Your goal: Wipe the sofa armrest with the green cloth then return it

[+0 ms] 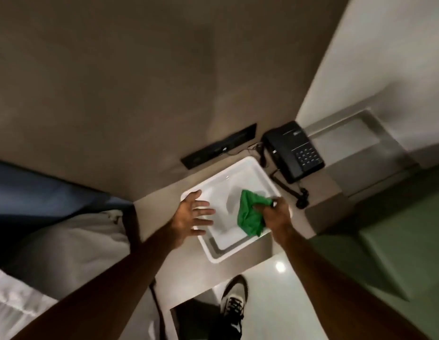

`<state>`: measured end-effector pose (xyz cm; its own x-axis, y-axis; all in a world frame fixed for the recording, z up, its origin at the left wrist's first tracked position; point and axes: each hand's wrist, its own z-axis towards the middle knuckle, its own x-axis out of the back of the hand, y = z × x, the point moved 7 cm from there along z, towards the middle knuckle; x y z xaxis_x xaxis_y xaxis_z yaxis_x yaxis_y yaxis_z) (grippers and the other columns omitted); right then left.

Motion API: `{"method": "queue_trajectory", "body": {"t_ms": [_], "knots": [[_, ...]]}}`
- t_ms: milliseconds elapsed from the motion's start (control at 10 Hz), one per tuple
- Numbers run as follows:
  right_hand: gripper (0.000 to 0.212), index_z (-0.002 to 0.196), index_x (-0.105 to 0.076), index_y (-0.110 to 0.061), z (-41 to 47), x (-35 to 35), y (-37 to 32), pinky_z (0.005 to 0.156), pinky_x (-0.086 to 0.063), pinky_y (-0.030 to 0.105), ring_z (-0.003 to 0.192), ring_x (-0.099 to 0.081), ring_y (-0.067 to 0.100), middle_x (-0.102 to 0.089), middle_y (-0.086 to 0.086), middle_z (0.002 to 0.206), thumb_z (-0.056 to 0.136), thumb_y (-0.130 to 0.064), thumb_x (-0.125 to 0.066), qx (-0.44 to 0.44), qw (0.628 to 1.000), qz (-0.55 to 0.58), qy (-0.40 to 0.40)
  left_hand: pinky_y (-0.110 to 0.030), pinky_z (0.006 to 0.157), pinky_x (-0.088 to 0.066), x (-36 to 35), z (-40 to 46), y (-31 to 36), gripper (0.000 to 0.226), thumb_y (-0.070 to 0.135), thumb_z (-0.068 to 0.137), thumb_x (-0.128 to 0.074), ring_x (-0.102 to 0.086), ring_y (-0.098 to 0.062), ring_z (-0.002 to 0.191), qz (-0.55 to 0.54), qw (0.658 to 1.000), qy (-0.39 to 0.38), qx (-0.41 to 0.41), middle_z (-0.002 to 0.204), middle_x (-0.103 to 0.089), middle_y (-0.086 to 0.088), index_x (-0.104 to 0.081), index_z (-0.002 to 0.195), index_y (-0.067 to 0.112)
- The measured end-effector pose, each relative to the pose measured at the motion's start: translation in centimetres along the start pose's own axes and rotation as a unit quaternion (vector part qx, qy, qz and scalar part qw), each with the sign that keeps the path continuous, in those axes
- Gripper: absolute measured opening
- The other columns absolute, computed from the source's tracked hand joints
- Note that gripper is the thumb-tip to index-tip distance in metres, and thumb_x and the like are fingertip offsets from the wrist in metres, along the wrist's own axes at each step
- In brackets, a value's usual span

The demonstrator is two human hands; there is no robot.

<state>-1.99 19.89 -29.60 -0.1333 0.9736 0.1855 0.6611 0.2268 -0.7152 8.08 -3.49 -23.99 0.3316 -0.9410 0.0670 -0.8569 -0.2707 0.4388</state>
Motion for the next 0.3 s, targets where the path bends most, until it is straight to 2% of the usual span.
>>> {"method": "queue_trajectory", "body": {"t_ms": [100, 200, 300], "knots": [[0.038, 0.094, -0.063, -0.011, 4.6, -3.4, 0.4, 0.08, -0.053, 0.037, 0.084, -0.062, 0.024, -0.066, 0.01, 0.091, 0.064, -0.017, -0.085, 0.069, 0.977, -0.2, 0.0, -0.045, 0.097, -0.048, 0.4, 3.8, -1.8, 0.057, 0.064, 0.093, -0.04, -0.068, -0.033, 0.109, -0.015, 1.0, -0.014, 0.016, 0.115, -0.075, -0.004, -0.065, 0.117, 0.018], [0.045, 0.103, -0.065, -0.007, 5.4, -4.6, -0.6, 0.081, -0.052, 0.036, 0.093, -0.065, 0.033, -0.066, 0.016, 0.101, 0.066, -0.029, -0.08, 0.137, 0.908, -0.395, -0.01, -0.045, 0.093, -0.049, 0.7, 5.4, -2.7, 0.057, 0.064, 0.093, -0.041, -0.069, -0.032, 0.109, -0.026, 0.999, -0.018, 0.025, 0.115, -0.075, -0.003, -0.065, 0.119, 0.019], [0.047, 0.11, -0.064, -0.012, 3.3, -2.7, -1.5, 0.081, -0.054, 0.037, 0.096, -0.065, 0.034, -0.063, 0.013, 0.111, 0.071, -0.034, -0.077, 0.173, 0.912, -0.372, 0.026, -0.045, 0.091, -0.049, 0.7, 4.6, -2.5, 0.055, 0.063, 0.095, -0.041, -0.069, -0.03, 0.107, -0.007, 1.0, 0.0, 0.018, 0.115, -0.075, -0.002, -0.065, 0.12, 0.02]]}}
